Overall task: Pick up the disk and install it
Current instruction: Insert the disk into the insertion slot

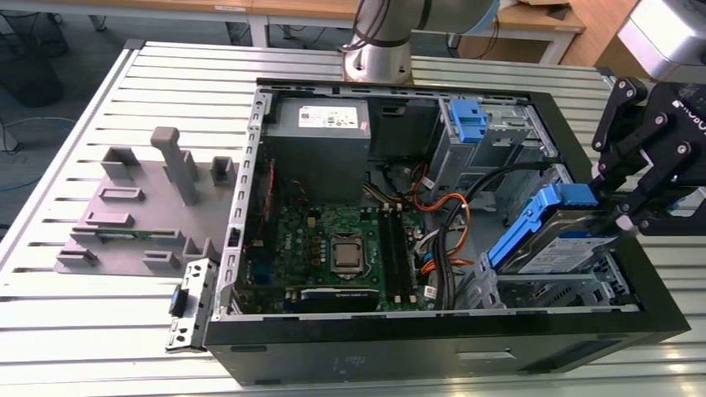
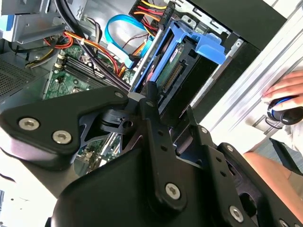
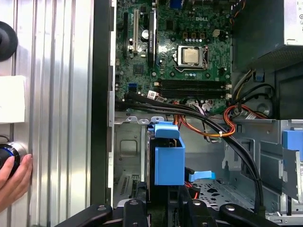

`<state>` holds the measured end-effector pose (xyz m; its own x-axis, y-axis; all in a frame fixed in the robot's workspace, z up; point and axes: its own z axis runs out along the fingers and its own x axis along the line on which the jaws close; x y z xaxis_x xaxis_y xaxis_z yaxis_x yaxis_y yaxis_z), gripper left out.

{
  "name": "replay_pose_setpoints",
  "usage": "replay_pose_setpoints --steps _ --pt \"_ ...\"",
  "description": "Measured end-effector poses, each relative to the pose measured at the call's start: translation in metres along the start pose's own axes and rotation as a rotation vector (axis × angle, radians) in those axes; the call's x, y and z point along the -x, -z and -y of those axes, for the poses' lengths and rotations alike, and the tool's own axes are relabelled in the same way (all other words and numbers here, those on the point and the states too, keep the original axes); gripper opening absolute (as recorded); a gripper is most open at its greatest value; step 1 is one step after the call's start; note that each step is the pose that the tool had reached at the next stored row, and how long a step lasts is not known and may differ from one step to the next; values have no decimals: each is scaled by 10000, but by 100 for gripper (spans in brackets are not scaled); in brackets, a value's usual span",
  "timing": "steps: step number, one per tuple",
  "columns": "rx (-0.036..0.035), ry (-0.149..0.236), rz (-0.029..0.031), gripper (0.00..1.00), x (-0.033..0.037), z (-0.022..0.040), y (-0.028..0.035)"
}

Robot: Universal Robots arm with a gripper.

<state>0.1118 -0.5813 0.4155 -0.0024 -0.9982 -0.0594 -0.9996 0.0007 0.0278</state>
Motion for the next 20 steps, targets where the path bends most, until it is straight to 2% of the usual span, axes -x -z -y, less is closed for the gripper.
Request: replay_pose_setpoints --steps 11,20 --pt "0 0 5 35 -1 0 -12" --pt "0 0 2 35 -8 3 -123"
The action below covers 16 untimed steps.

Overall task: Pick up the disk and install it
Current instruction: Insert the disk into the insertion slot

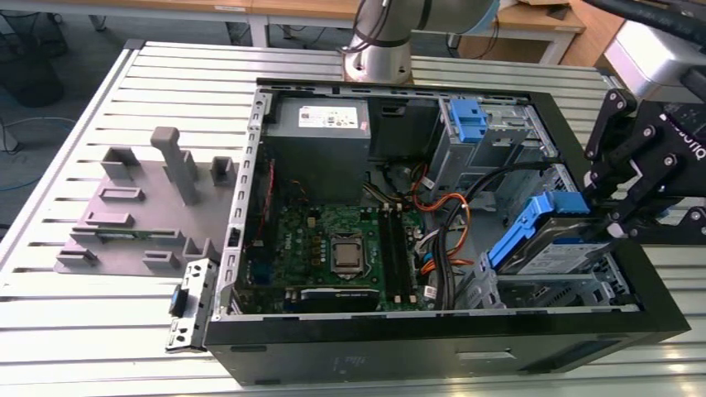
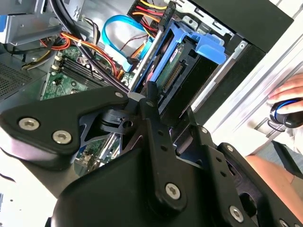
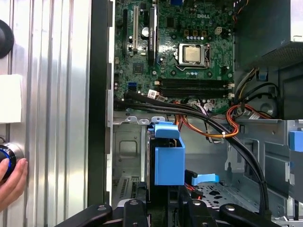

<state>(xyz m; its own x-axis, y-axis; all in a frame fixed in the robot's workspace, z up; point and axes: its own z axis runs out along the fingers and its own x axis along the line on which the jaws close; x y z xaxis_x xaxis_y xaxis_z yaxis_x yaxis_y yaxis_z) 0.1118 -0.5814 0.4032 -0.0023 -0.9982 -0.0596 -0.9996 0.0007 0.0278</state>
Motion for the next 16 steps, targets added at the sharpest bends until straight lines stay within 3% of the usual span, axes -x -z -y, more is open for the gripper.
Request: replay_pose_setpoints --steps 7,16 --pt "-1 -1 0 35 -5 2 -90" --pt "0 0 0 35 -9 4 -147"
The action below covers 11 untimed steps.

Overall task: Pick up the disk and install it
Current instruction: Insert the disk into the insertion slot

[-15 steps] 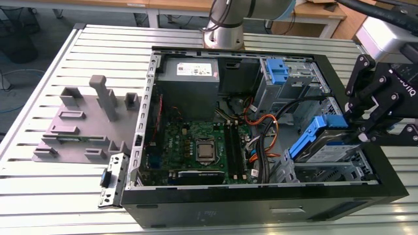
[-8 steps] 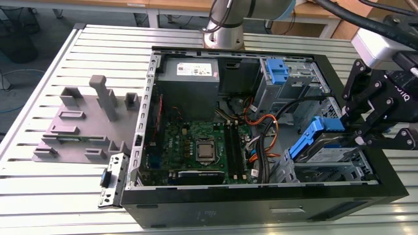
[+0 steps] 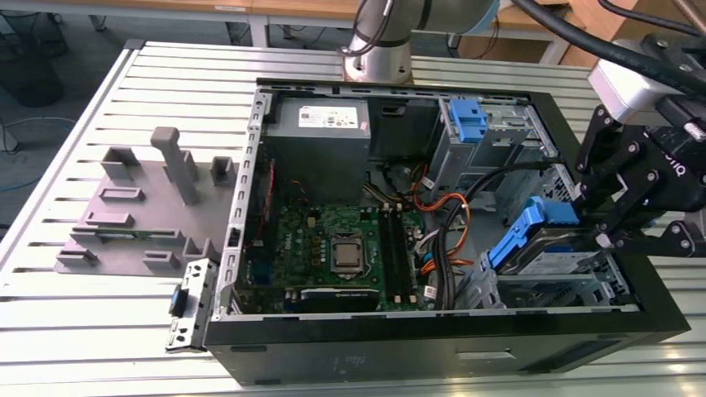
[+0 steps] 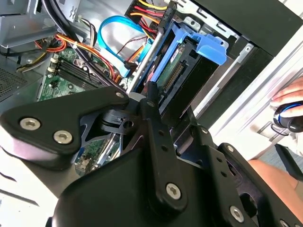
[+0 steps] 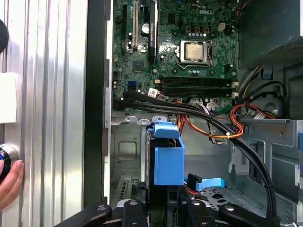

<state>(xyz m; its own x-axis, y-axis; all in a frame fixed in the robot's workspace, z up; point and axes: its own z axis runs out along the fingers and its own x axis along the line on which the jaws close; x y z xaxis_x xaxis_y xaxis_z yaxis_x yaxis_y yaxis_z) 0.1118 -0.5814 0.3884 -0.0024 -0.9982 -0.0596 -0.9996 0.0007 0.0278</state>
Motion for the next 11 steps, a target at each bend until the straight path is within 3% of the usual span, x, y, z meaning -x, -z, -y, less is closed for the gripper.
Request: replay_pose_setpoints --steps 11 --pt "0 0 1 35 -9 4 -149"
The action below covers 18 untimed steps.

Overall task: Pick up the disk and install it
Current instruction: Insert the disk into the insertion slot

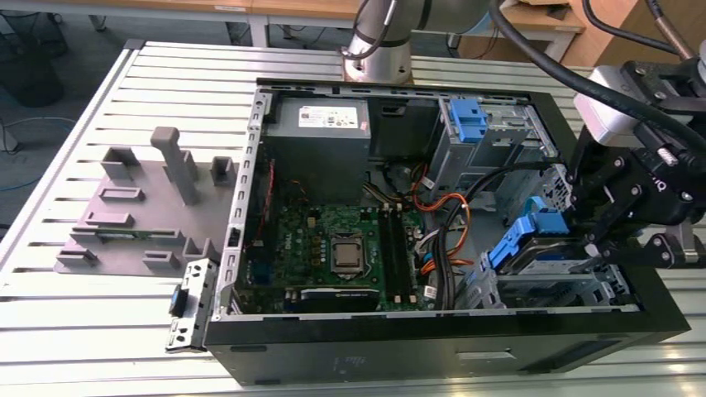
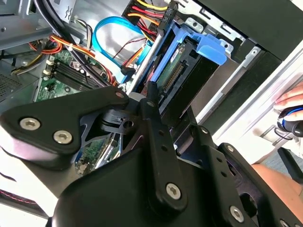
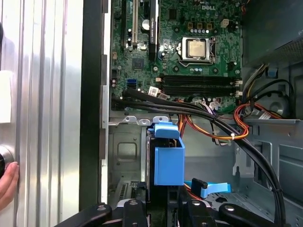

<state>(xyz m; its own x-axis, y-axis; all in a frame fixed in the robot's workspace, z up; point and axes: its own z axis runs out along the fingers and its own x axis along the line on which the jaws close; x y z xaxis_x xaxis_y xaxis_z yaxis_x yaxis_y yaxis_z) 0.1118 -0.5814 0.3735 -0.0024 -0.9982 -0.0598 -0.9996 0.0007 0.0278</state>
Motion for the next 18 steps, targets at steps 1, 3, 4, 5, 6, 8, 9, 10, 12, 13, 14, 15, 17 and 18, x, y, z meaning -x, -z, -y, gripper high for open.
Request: replay_pose_setpoints --steps 1,3,4,5,6,8,9,10,12,13,14,15,17,18 --pt "1 0 -2 35 0 0 -2" --pt "0 0 -4 35 0 0 -2" --pt "0 0 -4 35 0 0 -2" --pt "0 1 -2 35 0 0 -3" --pt "0 1 -2 35 0 0 -4" --pt "0 1 -2 36 0 1 -4" --pt "0 1 -1 36 0 0 -4" --pt "0 0 -3 42 0 1 -4" --pt "0 1 0 42 0 1 -5" --pt "0 0 0 42 0 0 -5" --pt "-5 0 3 42 0 -2 -12" --pt "-18 3 4 42 -1 -9 -24" --pt "-48 10 1 42 -1 -24 -55" --pt "-58 14 0 42 0 -31 -72"
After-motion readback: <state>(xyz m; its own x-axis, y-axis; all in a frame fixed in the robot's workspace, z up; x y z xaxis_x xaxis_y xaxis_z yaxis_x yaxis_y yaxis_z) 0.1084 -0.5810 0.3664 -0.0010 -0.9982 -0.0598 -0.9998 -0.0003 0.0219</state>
